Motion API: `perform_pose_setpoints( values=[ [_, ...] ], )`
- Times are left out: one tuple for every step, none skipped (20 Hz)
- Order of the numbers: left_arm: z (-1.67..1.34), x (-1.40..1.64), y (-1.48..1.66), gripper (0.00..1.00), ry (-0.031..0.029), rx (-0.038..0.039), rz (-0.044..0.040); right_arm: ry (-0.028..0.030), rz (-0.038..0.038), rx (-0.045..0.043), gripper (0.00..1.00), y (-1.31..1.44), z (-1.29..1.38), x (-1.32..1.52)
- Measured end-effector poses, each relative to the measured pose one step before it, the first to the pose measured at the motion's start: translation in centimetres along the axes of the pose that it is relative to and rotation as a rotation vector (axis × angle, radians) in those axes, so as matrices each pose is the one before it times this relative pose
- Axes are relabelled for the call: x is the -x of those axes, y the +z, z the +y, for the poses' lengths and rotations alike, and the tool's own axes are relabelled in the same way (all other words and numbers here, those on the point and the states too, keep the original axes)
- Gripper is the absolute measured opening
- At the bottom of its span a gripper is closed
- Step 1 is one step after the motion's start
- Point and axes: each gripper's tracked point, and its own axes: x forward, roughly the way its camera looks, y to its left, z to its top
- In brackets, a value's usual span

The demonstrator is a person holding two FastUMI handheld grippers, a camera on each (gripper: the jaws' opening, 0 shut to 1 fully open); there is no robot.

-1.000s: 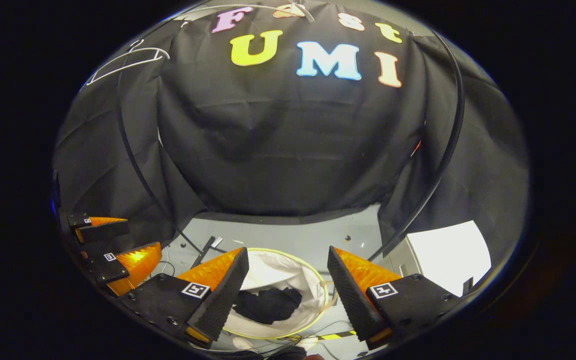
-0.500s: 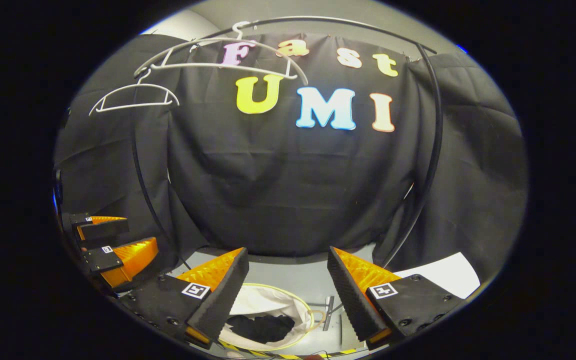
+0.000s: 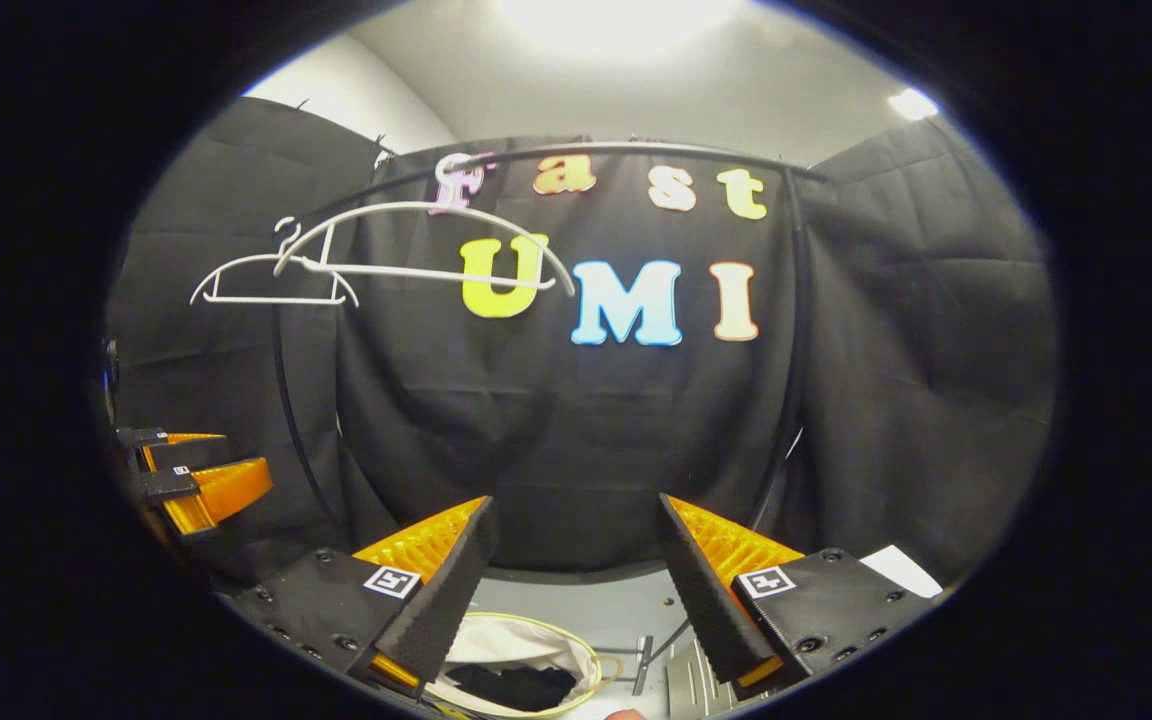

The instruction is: Grasp the clothes on the hanger with both hands and then place them into the laundry hamper below.

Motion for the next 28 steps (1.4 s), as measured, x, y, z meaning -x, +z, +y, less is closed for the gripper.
perform_pose_setpoints(
  values=[
    [0.42,0.477,1.178,0.95,0.00846,-0.00073,-0.02288,-0.00737,-0.02012,0.00195,0.97,0.749,-0.402,0.704],
    [0.301,0.666,1.057,0.95,0.00779,-0.00052,-0.02092,-0.00971,-0.01898,0.00266,0.97,0.715,-0.484,0.543],
    [0.418,0.421,0.919,0.95,0.00597,-0.00252,-0.01573,-0.00928,-0.01819,0.00118,0.97,0.725,-0.516,0.615],
    [0.531,0.596,0.898,0.95,0.00938,-0.00233,-0.01795,-0.01105,-0.01776,-0.00105,0.97,0.516,-0.422,0.809],
    [0.41,0.503,0.937,0.96,0.00572,-0.0022,-0.01709,-0.00955,-0.01455,-0.0024,0.97,0.548,-0.345,0.639],
    [0.409,0.505,0.9,0.96,0.0062,-0.00207,-0.01699,-0.01128,-0.01161,-0.00383,0.97,0.486,-0.439,0.404],
    [0.563,0.423,0.897,0.95,0.00518,-0.00331,-0.01574,-0.01003,-0.01459,-0.00392,0.97,0.641,-0.39,0.466],
    [0.59,0.514,0.818,0.95,0.00644,-0.00521,-0.01396,-0.01061,-0.01367,-0.00287,0.97,0.633,-0.369,0.459],
    [0.476,0.568,0.806,0.95,0.00486,-0.00903,-0.01278,-0.00773,-0.01358,0.00127,0.97,0.516,-0.346,0.424],
    [0.384,0.543,0.766,0.95,0.00605,-0.0127,-0.0112,-0.00959,-0.01155,0.00401,0.97,0.459,-0.316,0.322],
    [0.47,0.545,0.779,0.95,0.00684,-0.01187,-0.01409,-0.00411,-0.00658,0.00231,0.97,0.319,-0.167,0.329],
    [0.448,0.535,0.69,0.95,0.00398,-0.01103,-0.01335,0.0006,-0.00844,-0.00014,0.97,0.22,-0.007,0.334],
    [0.359,0.504,0.475,0.95,0.00821,-0.00844,-0.01069,-0.00083,-0.00515,0.0001,0.97,0.21,-0.036,0.436],
    [0.344,0.644,0.381,0.94,0.0052,-0.00828,-0.00714,0.00075,-0.00253,0.00071,0.97,0.128,-0.042,0.502],
    [0.332,0.523,0.405,0.95,0.00722,-0.00906,-0.00532,0.00245,-0.00358,-0.0002,0.97,0.133,0.012,0.439],
    [0.301,0.504,0.28,0.94,0.00839,-0.00634,-0.00654,0.00284,-0.00778,0.00007,0.97,0.26,-0.011,0.412],
    [0.172,0.458,0.229,0.94,0.00389,-0.00117,-0.00514,0.00319,-0.00913,-0.00013,0.97,0.283,0.025,0.357],
    [0.165,0.514,0.039,0.95,0.00729,0.00071,0.00058,0.00302,-0.00898,-0.00047,0.97,0.2,-0.044,0.372],
    [0.246,0.422,0.081,0.95,0.00662,0.00108,0.00084,0.00366,-0.00874,-0.00023,0.99,0.226,-0.051,0.273],
    [0.308,0.442,0.141,0.95,0.00778,0.00091,-0.00069,-0.0002,-0.00575,0.00129,0.99,0.134,-0.111,0.239],
    [0.251,0.426,0.11,0.95,0.008,-0.00041,-0.00016,-0.00405,-0.00577,0.00291,0.99,0.136,-0.098,0.224],
    [0.268,0.488,0.071,0.95,0.00796,-0.0025,0.00132,-0.00331,-0.0028,0.00086,0.97,0.075,-0.205,0.279],
    [0.318,0.333,0.142,0.95,0.00725,-0.0028,-0.0011,0.00228,-0.00262,-0.00176,0.97,0.017,-0.028,0.179],
    [0.173,0.319,0.022,0.95,0.00429,-0.0035,-0.00146,0.00107,-0.00045,-0.00083,0.98,0.092,0.046,0.208],
    [0.147,0.243,0.145,0.95,0.00435,-0.00197,-0.00213,-0.00045,0.00072,0.00065,0.98,0.035,-0.06,0.084],
    [0.068,0.186,-0.018,0.95,0.00271,-0.00016,0.00006,-0.00078,0.00025,0.00072,0.99,-0.097,-0.153,0.098],
    [-0.006,0.111,0.006,0.95,0.00211,0.00177,0.00171,-0.00112,-0.00057,0.00009,0.99,0.009,-0.101,0.043],
    [-0.053,0.029,-0.016,0.95,0.00225,0.00196,0.00125,-0.00629,-0.004,0.00256,0.99,0.065,-0.232,0.079]
  ],
)
